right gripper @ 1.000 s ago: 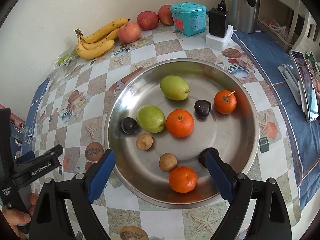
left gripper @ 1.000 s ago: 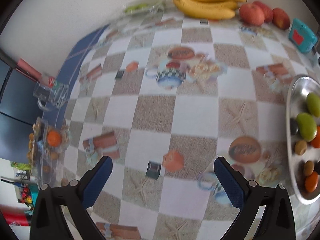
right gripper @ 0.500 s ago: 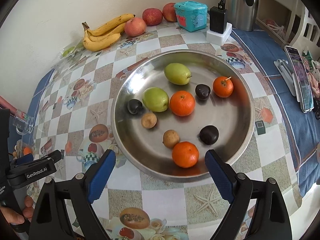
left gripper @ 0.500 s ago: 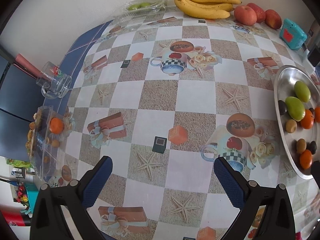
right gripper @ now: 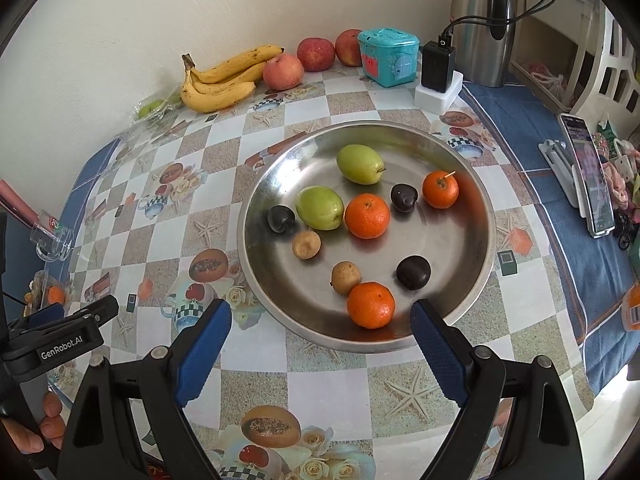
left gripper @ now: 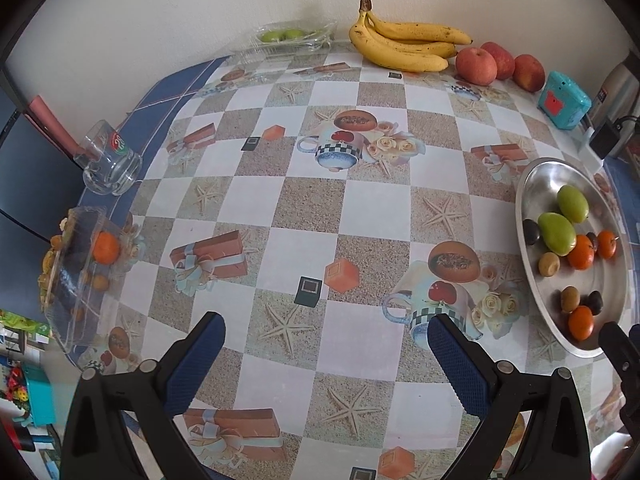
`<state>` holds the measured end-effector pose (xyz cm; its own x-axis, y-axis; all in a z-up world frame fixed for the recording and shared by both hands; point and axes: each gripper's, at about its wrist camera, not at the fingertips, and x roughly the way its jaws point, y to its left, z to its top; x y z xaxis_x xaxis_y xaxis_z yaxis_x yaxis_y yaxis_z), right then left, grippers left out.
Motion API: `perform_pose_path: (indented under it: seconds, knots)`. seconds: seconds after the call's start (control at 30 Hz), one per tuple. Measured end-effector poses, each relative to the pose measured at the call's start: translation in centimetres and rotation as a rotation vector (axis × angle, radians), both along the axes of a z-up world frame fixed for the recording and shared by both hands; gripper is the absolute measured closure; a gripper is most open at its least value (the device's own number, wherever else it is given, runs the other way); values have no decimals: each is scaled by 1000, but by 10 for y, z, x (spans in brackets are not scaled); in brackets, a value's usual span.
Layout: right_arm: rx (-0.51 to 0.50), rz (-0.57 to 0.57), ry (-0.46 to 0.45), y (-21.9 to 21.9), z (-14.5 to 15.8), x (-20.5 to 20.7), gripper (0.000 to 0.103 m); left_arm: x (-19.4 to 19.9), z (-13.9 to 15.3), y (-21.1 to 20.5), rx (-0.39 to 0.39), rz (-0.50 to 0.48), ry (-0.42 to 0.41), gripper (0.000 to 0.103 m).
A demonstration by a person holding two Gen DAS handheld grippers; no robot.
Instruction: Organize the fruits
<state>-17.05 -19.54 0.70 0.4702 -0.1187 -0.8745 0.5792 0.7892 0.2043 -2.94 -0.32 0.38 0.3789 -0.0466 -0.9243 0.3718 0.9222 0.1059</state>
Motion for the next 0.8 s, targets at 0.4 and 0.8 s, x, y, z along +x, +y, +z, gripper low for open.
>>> perform_pose_path:
  seconds: [0.4,0.8]
  knots:
    - [-45,23,15,5,4,4,12,-1,5,-1,-36,-8,7,1]
    - [-58,32,26,7,5,5,12,-3,7,-1,-40,-14,4,1]
